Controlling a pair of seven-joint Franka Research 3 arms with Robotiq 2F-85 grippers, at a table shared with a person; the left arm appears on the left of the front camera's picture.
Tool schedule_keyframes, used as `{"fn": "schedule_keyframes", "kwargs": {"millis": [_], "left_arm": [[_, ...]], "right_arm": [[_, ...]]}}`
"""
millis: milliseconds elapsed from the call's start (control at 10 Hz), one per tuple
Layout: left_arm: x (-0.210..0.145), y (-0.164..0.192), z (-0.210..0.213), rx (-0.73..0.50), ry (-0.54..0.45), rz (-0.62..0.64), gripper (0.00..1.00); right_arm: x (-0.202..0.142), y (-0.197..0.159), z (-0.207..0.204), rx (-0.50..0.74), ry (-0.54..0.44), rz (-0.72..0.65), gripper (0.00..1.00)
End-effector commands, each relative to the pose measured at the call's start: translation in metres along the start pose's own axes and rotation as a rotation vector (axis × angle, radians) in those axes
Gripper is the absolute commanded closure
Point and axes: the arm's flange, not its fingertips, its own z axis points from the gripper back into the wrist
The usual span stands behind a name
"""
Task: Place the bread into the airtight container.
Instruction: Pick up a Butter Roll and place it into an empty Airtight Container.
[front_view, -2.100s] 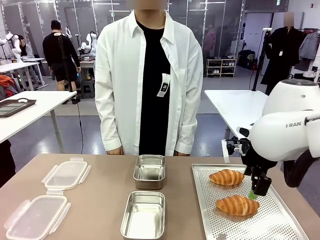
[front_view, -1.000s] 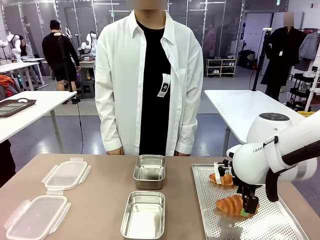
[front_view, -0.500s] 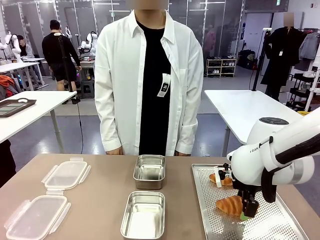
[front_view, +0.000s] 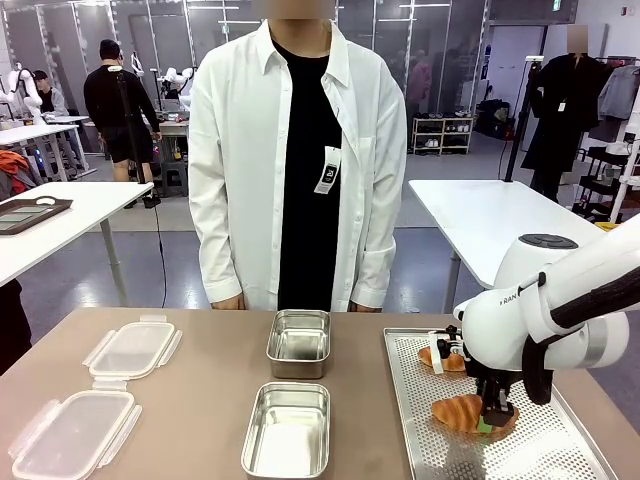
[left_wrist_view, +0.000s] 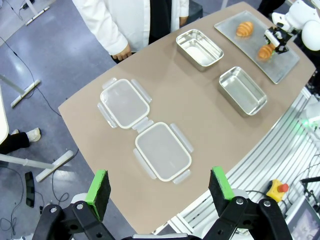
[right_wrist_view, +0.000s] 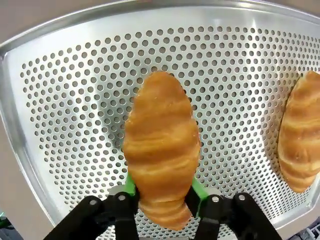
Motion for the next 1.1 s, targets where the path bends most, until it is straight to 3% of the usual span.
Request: {"fn": "schedule_keyframes", "kwargs": {"millis": [0, 600, 1000], "left_arm": [[0.001, 0.0, 0.002, 0.001, -0.001, -0.006, 0.0], [0.001, 0.0, 0.002, 0.001, -0.001, -0.006, 0.0], [0.001, 0.0, 0.002, 0.001, -0.001, -0.006, 0.0]], "right_arm": [[0.005, 0.002, 0.012, -0.008, 0.001, 0.006, 0.66], [0.068, 0.027, 0.148, -0.11, 0.025, 0.021, 0.66], [0.173, 0.083, 0.163, -0.119, 0.051, -0.027, 0.66]]}}
